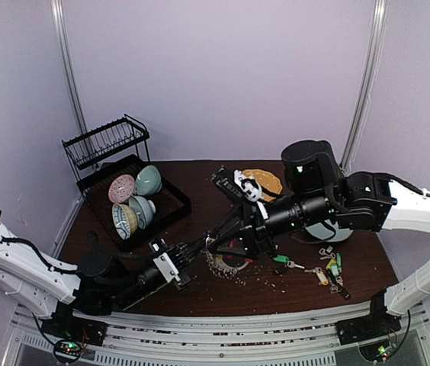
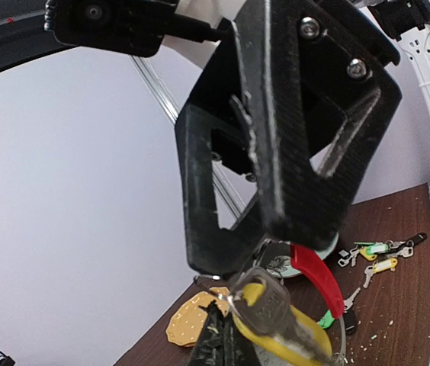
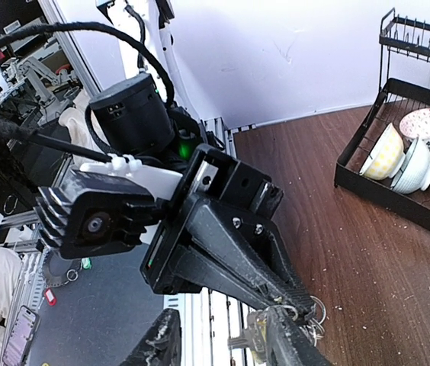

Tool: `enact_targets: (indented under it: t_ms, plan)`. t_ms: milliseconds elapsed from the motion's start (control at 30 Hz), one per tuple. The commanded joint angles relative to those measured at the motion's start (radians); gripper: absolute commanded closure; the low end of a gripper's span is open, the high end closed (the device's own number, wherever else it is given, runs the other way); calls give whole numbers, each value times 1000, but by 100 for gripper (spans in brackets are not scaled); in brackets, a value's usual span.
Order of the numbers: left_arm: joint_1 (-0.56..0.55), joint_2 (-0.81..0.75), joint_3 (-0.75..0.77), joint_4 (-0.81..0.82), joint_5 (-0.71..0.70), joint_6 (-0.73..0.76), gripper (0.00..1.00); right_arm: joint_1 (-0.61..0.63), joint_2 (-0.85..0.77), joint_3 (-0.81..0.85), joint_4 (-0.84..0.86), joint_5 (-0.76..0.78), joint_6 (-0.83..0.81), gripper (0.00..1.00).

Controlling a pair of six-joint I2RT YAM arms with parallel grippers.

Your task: Put the keys on the keyring

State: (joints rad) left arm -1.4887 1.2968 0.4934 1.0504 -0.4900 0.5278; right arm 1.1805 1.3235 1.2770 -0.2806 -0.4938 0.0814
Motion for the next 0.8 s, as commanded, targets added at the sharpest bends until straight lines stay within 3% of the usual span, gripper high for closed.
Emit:
enact_targets:
  t_ms: [0,200,300,433,533,767]
  plan:
    - [5,21,-4,108,29,-26,100,-2,-21,49,13,21,-14,59]
    - [17,35,-18,181,53,-51,100,-16,-42,84,-6,-9,-31,58]
    - [22,27,-29,215,98,-66,100,-47,-78,84,-1,-15,-47,62]
    - [31,5,-28,209,163,-114,100,-58,-90,56,-112,145,-171,70]
    - [33,-1,-12,186,179,-161,100,-34,-72,65,-187,105,-292,73]
    - [38,-11,3,169,205,-244,100,-3,-137,9,-167,120,-478,77]
